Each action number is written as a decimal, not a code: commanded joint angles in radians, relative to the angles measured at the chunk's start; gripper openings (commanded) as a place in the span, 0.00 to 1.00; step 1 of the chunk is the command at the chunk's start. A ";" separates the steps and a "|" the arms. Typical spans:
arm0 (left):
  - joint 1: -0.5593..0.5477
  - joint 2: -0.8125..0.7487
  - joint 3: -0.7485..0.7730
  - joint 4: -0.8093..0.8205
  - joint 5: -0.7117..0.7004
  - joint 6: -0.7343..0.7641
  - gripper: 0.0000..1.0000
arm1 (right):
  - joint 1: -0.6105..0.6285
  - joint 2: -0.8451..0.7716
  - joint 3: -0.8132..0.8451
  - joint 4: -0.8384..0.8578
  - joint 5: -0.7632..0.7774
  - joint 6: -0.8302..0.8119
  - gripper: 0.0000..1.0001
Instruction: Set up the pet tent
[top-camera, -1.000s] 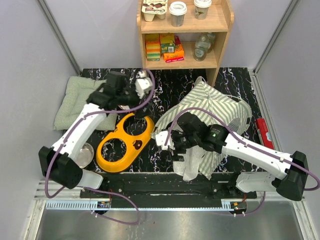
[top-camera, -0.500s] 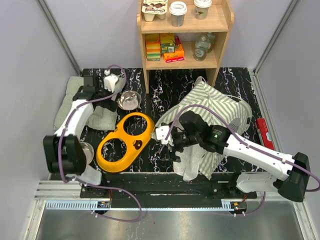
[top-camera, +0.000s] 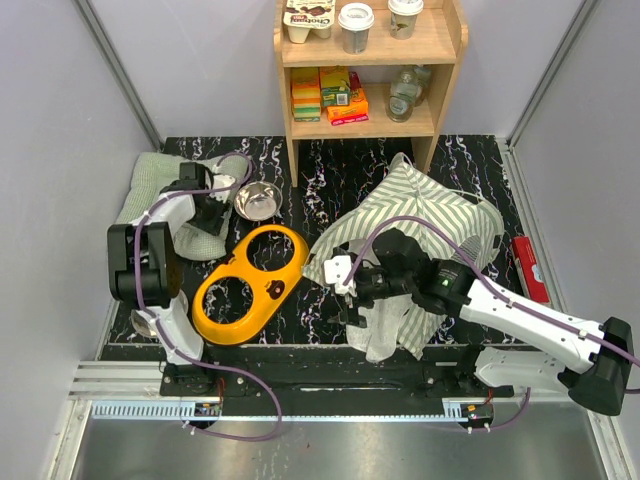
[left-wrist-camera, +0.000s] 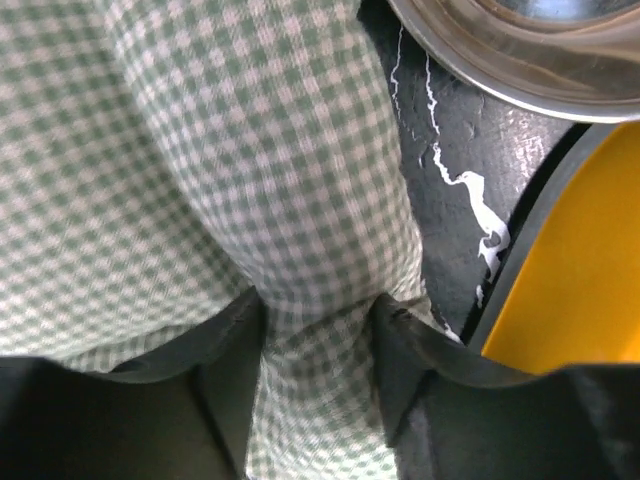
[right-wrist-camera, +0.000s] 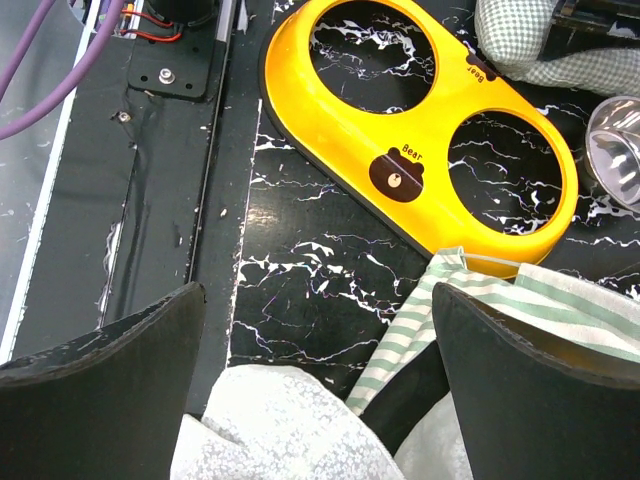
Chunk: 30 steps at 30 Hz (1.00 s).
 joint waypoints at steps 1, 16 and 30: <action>0.009 0.048 0.058 -0.007 -0.015 0.017 0.26 | 0.004 0.003 0.014 0.066 0.021 0.029 0.99; 0.071 -0.455 0.190 -0.030 0.052 -0.049 0.00 | 0.004 0.135 0.247 0.109 0.237 0.313 0.99; 0.071 -0.687 0.582 -0.360 0.559 -0.198 0.00 | 0.003 0.380 0.684 0.192 0.300 0.531 0.99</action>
